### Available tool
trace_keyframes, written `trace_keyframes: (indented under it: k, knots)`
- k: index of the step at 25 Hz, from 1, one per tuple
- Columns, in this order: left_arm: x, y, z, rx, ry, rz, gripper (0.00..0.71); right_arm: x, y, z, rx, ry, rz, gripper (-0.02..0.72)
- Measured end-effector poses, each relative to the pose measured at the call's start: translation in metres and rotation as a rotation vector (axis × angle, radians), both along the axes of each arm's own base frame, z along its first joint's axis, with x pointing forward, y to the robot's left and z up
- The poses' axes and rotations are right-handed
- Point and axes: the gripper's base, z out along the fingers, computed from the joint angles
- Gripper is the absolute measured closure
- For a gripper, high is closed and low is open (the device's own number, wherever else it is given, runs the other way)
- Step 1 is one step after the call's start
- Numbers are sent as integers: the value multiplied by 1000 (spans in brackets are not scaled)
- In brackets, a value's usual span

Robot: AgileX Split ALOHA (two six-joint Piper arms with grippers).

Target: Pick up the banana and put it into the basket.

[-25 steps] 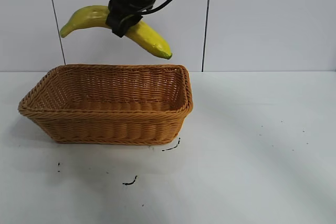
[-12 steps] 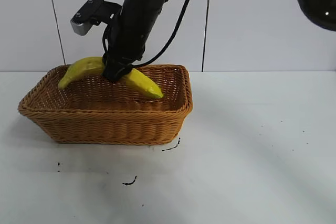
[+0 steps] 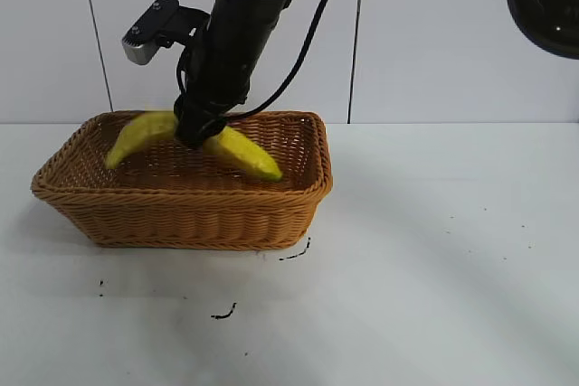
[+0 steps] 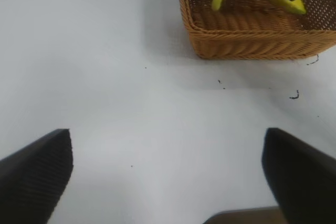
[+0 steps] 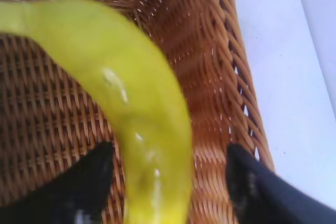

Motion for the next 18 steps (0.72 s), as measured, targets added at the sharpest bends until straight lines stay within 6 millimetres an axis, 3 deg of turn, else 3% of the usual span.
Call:
trace_keyframes:
  k: [3,7,15,18]
  knots:
    - [0,0,0,0,0,0,15,0,0,1,24,15,-42,33]
    - [0,0,0,0,0,0,15,-2,-2,12,71,72,-152,14]
    - [0,0,0,0,0,0,15,-8,-17,92,191,146,-388,14]
    - [0,0,0,0,0,0,15,-2,-34,100,201,185,-474,14]
